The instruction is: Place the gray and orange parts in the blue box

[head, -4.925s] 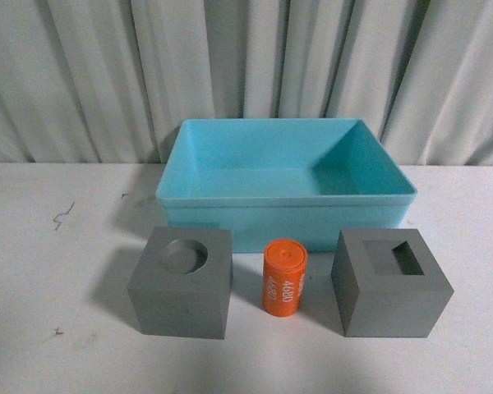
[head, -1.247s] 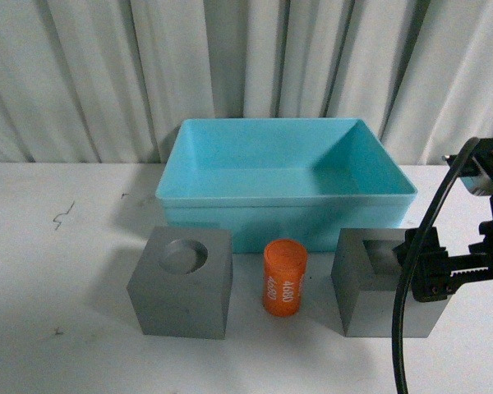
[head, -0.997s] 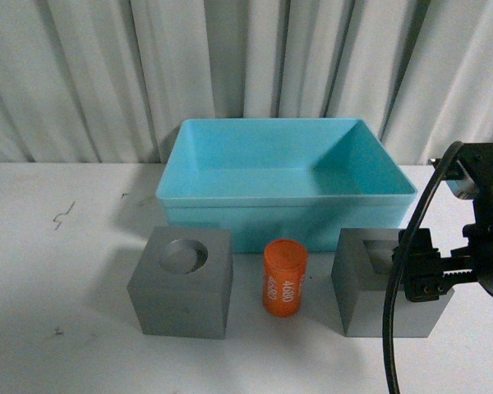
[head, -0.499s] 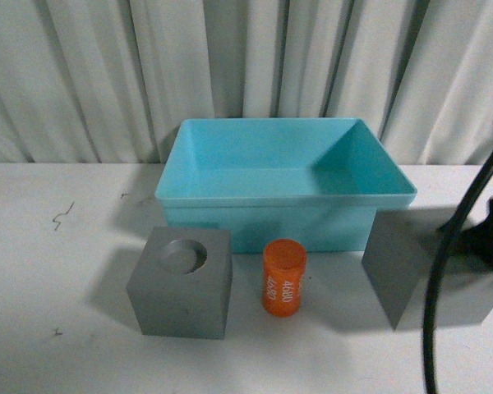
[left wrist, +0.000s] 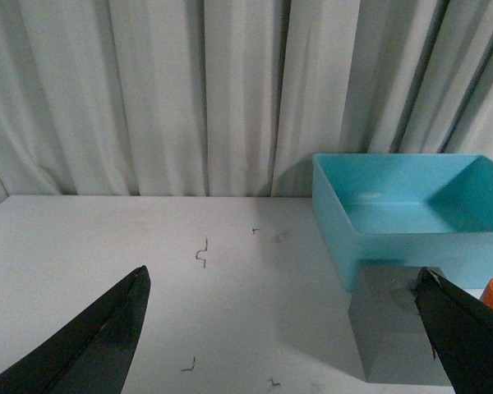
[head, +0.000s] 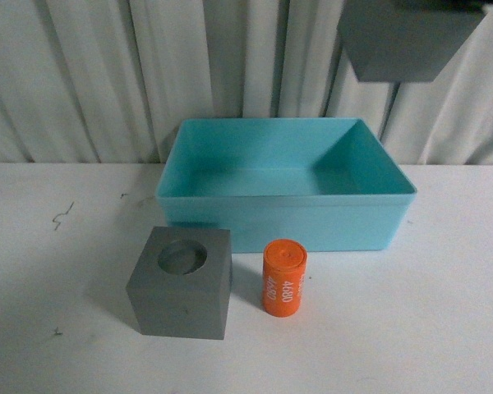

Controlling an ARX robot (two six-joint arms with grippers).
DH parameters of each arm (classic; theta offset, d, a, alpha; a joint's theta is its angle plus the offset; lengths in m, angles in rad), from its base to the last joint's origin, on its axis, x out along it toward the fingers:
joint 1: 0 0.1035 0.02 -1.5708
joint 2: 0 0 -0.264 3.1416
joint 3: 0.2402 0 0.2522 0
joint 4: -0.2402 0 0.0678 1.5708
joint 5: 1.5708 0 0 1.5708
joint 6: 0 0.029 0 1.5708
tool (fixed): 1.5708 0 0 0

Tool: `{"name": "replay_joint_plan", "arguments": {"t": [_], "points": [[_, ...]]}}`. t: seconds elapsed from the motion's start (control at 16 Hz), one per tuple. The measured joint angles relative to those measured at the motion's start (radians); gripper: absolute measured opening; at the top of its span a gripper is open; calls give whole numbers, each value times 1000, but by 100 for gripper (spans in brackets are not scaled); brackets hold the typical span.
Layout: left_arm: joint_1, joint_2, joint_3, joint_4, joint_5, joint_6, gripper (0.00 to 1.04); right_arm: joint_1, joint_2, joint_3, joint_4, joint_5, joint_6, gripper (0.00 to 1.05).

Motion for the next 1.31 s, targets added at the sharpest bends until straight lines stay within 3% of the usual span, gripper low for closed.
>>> {"name": "replay_joint_plan", "arguments": {"t": [0.25, 0.69, 1.06, 1.31], "points": [[0, 0, 0, 0, 0, 0, 98, 51, 239, 164, -66, 42, 26, 18], [0, 0, 0, 0, 0, 0, 98, 61, 391, 188, -110, 164, 106, 18], [0, 0, 0, 0, 0, 0, 98, 53, 376, 192, -87, 189, 124, 68], [0, 0, 0, 0, 0, 0, 98, 35, 275, 126, -22, 196, 145, 86]]}}
